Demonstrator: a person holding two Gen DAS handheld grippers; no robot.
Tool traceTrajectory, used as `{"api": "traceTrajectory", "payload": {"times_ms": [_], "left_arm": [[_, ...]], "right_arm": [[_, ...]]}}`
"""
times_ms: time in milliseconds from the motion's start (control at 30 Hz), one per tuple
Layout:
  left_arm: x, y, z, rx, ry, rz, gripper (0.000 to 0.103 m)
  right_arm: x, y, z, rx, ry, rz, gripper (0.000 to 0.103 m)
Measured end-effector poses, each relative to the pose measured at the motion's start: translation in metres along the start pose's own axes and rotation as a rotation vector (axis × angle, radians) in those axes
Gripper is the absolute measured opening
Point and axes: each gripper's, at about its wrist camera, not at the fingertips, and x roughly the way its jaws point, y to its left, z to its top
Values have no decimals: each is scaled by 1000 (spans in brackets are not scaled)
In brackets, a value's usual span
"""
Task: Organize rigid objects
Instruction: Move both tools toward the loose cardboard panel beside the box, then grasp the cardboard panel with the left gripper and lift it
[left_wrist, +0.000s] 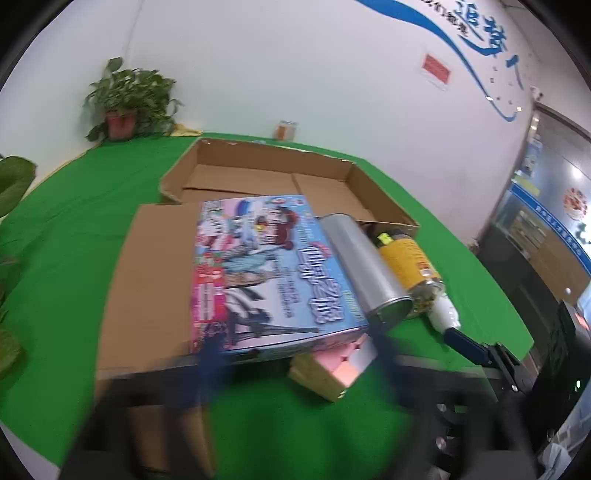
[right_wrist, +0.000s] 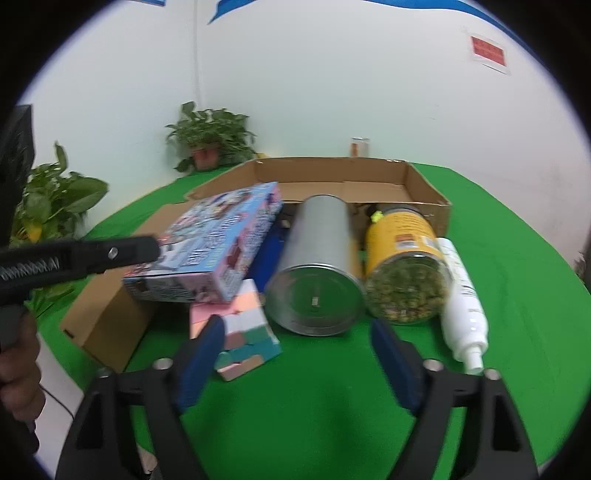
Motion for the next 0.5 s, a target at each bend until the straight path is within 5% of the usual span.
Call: {"api": "traceTrajectory", "payload": {"times_ms": [67, 167, 267, 500], "left_arm": [[-9, 9, -2, 1, -60, 35, 103], [-12, 20, -6, 56, -59, 125, 103], [-7, 38, -14, 66, -16, 228, 103], [19, 88, -44, 31, 122, 343, 101]], "right_arm": [[-2, 4, -1, 0, -9, 36, 102], [-4, 7, 2, 44, -17, 98, 103], [-5, 13, 9, 54, -32, 136, 103], [1, 44, 20, 9, 0, 239, 103]]}}
